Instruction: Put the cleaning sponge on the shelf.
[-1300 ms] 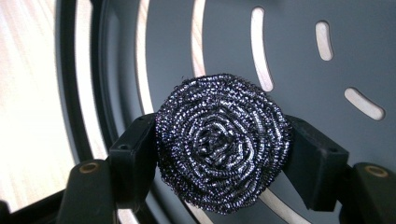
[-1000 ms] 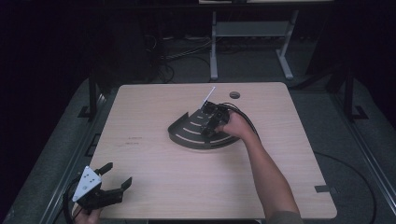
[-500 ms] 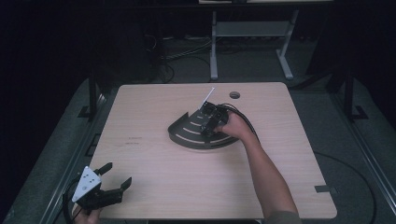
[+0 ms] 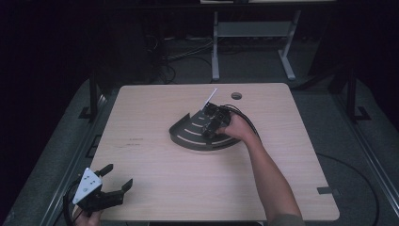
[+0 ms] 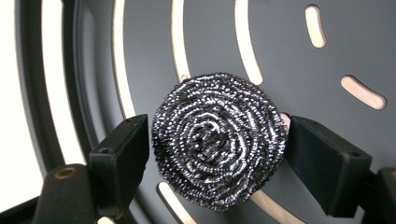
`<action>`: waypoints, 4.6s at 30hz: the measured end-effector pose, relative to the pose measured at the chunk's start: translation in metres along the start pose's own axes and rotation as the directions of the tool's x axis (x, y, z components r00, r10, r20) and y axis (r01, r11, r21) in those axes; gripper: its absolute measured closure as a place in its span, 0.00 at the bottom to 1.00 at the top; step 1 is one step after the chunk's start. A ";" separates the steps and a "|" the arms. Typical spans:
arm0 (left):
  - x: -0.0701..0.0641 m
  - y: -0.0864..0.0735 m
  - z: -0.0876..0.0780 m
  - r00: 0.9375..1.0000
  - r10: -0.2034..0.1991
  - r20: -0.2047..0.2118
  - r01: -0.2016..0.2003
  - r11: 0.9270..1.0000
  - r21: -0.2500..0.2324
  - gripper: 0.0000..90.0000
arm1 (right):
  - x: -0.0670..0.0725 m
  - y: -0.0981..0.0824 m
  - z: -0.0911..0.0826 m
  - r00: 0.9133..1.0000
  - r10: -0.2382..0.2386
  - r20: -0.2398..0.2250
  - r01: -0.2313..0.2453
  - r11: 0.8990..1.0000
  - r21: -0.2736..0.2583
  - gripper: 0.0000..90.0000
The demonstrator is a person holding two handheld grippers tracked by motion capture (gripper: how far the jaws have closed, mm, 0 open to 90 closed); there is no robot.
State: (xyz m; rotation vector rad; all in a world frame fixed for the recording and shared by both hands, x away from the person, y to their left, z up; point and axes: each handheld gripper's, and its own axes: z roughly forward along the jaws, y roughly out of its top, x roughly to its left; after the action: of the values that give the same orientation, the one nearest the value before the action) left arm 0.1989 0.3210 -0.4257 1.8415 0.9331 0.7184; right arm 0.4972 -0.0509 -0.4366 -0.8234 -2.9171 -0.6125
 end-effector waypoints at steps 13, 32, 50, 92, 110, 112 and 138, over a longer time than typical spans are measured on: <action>-0.001 0.000 0.001 1.000 0.002 0.001 -0.002 1.000 0.003 0.15 | 0.006 0.000 -0.018 1.000 -0.013 0.006 0.013 0.999 -0.049 0.22; -0.001 0.000 0.001 1.000 -0.001 0.001 0.001 1.000 0.001 0.15 | 0.014 -0.004 -0.036 0.999 -0.038 0.009 0.039 0.997 -0.066 0.21; -0.003 0.001 0.001 1.000 0.005 0.004 -0.005 1.000 0.002 0.15 | 0.029 -0.019 -0.053 0.997 -0.074 0.020 0.075 0.993 -0.090 0.22; -0.004 0.001 0.001 1.000 0.003 0.014 -0.003 1.000 0.000 0.15 | 0.056 -0.084 -0.084 0.996 -0.086 0.027 0.089 0.988 -0.129 0.23; -0.005 0.000 0.000 1.000 0.000 0.011 0.000 1.000 -0.003 0.15 | 0.059 -0.115 -0.081 0.998 -0.063 0.013 0.064 0.988 -0.137 0.22; -0.005 0.000 0.001 1.000 -0.003 0.011 0.003 1.000 -0.003 0.15 | 0.060 -0.119 -0.080 0.998 -0.058 0.010 0.059 0.988 -0.140 0.22; -0.007 0.000 0.002 1.000 0.002 0.015 -0.003 1.000 0.003 0.15 | 0.067 -0.161 -0.070 0.999 -0.036 0.011 0.037 0.992 -0.121 0.22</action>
State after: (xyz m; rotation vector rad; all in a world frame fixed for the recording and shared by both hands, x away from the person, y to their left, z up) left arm 0.1966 0.3143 -0.4268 1.8482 0.9225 0.7042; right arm 0.3530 -0.1701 -0.4198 -0.7871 -2.9336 -0.7988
